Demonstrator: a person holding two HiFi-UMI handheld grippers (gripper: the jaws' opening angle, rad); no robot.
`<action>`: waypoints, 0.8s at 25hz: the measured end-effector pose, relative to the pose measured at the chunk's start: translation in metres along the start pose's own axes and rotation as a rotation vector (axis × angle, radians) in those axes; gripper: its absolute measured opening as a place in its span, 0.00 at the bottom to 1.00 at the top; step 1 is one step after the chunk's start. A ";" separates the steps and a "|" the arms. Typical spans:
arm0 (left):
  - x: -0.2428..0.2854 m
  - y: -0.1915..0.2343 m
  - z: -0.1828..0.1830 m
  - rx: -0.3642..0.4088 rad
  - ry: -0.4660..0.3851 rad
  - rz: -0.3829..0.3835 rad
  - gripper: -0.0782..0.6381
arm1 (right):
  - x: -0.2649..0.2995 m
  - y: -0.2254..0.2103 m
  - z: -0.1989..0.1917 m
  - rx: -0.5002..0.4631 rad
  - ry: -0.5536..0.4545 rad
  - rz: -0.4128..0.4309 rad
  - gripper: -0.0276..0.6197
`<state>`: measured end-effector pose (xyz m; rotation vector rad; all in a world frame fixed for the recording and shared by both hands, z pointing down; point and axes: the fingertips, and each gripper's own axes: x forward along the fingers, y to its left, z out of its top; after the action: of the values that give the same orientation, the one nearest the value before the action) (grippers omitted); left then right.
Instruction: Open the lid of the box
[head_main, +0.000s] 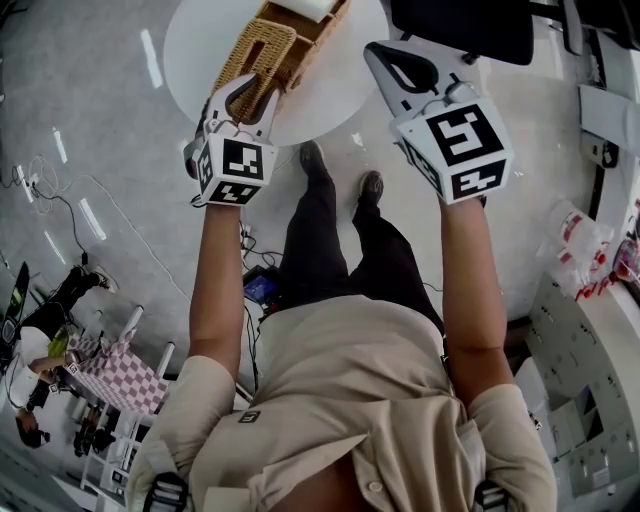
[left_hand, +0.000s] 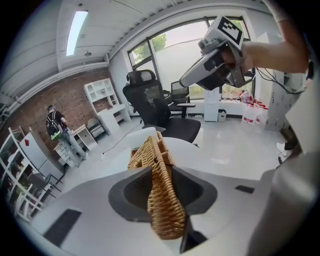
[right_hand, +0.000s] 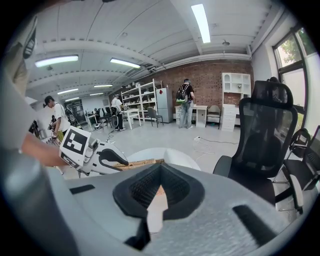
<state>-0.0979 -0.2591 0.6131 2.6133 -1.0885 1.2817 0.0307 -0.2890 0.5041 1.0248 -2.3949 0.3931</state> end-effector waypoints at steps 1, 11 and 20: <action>-0.003 0.003 0.002 0.001 -0.004 0.008 0.26 | -0.001 -0.001 0.001 -0.005 0.000 -0.001 0.03; -0.026 0.043 0.012 0.002 -0.024 0.080 0.19 | 0.000 -0.001 0.023 -0.023 -0.012 0.001 0.03; -0.040 0.084 0.011 -0.049 -0.044 0.139 0.18 | 0.003 -0.005 0.036 -0.029 -0.003 -0.009 0.03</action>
<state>-0.1575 -0.3032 0.5555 2.5830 -1.3118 1.2090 0.0205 -0.3104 0.4763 1.0244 -2.3910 0.3529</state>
